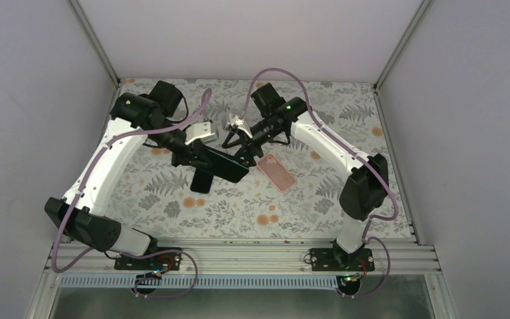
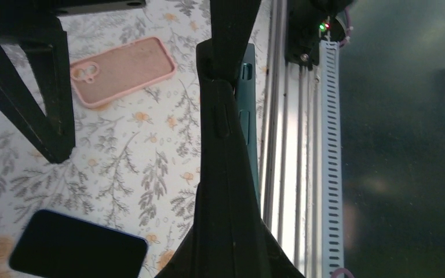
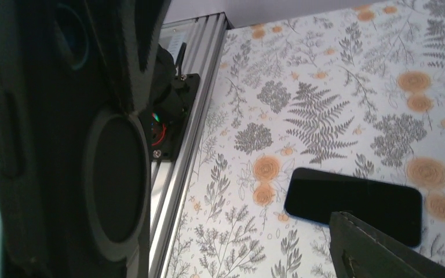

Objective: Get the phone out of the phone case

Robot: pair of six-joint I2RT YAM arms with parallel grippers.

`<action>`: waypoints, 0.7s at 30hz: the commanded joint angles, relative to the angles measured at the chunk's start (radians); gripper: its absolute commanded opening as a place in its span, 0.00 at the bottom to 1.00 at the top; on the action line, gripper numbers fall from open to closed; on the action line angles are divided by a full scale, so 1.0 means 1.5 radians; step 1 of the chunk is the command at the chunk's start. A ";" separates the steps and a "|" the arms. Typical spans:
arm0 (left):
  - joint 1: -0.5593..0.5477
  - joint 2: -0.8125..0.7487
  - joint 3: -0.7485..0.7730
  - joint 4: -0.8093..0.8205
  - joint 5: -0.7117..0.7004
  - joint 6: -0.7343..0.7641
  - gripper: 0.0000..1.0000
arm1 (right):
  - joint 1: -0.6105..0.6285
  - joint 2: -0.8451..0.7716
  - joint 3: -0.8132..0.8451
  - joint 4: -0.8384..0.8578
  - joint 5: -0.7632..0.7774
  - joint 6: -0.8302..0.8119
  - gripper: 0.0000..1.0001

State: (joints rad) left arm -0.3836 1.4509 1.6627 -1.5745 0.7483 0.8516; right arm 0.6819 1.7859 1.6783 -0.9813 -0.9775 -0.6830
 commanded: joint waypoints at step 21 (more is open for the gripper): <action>0.009 0.014 0.016 0.267 -0.047 -0.038 0.53 | 0.000 -0.049 -0.027 0.110 -0.107 0.136 0.03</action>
State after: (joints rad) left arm -0.3668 1.4498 1.6531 -1.3827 0.6708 0.7963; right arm 0.6819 1.7870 1.6791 -0.9417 -1.0245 -0.5991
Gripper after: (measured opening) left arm 0.350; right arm 0.054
